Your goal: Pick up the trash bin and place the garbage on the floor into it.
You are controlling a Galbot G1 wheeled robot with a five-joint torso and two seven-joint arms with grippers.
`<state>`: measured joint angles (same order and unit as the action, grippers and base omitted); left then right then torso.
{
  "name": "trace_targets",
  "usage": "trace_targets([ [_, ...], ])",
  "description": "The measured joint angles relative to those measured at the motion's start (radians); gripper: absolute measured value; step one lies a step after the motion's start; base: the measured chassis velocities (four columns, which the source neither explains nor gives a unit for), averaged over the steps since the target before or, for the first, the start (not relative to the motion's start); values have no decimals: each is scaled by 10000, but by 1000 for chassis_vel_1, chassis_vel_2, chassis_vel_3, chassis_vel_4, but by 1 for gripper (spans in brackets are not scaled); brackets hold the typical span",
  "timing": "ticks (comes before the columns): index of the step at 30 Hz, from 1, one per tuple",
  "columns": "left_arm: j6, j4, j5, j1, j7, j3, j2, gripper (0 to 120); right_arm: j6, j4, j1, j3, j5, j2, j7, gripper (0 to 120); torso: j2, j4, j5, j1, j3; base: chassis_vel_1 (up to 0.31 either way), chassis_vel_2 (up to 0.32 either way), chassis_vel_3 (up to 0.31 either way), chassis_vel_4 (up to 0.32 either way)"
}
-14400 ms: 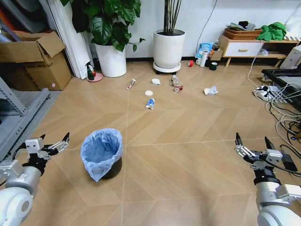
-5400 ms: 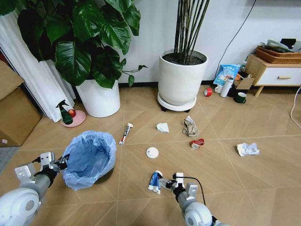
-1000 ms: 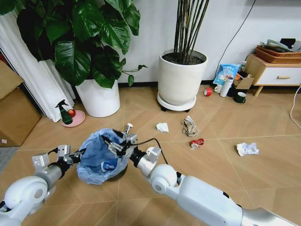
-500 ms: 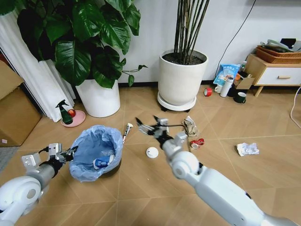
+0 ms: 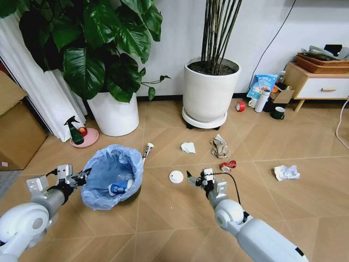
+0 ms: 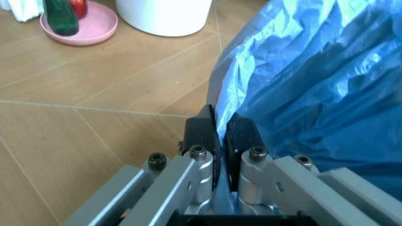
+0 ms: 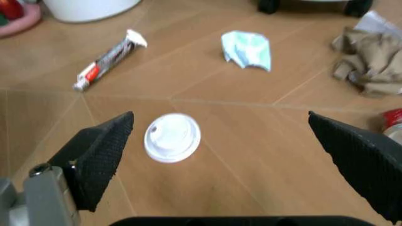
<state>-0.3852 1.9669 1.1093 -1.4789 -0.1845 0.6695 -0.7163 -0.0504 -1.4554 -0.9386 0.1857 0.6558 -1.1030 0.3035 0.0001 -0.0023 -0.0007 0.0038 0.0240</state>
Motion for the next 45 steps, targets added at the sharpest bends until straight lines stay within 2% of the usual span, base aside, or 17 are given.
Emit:
trace_targets([
  [4, -4, 18, 31, 1, 1, -33, 87, 0, 148, 1005, 381, 291, -215, -652, -331, 100, 0, 1, 0, 0, 0, 0, 0, 0, 0],
  [8, -5, 29, 48, 2, 2, -34, 128, 0, 262, 1529, 561, 383, -354, -936, -457, 100, 0, 1, 0, 0, 0, 0, 0, 0, 0],
  [11, -9, 40, 67, -25, 8, -29, 160, 0, 582, 3147, 1163, 541, -749, -1697, -784, 100, 0, 2, -2, 0, 1, 0, 0, 0, 0],
  [17, -10, 13, 67, -22, 21, -33, 158, 0, 827, 4277, 1624, 552, -1038, -2183, -979, 100, -1, 0, -2, 0, 1, 0, 0, 0, 0],
  [18, -10, 1, 93, 36, 22, -66, 164, 0, 1041, 5110, 2063, 519, -1248, -2571, -1130, 100, -1, 1, -2, 0, 1, 0, 0, 0, 0],
  [35, -9, -1, 135, 45, 66, -35, 208, 0, 1322, 7352, 2980, 635, -1526, -3540, -1567, 100, -1, 0, -1, 1, 0, 0, 0, 0, 0],
  [45, -5, 10, 120, 77, 74, -81, 156, 0, 1236, 7934, 3256, 631, -1663, -3969, -1643, 100, -1, 1, 0, 1, 0, 0, 0, 0, 0],
])
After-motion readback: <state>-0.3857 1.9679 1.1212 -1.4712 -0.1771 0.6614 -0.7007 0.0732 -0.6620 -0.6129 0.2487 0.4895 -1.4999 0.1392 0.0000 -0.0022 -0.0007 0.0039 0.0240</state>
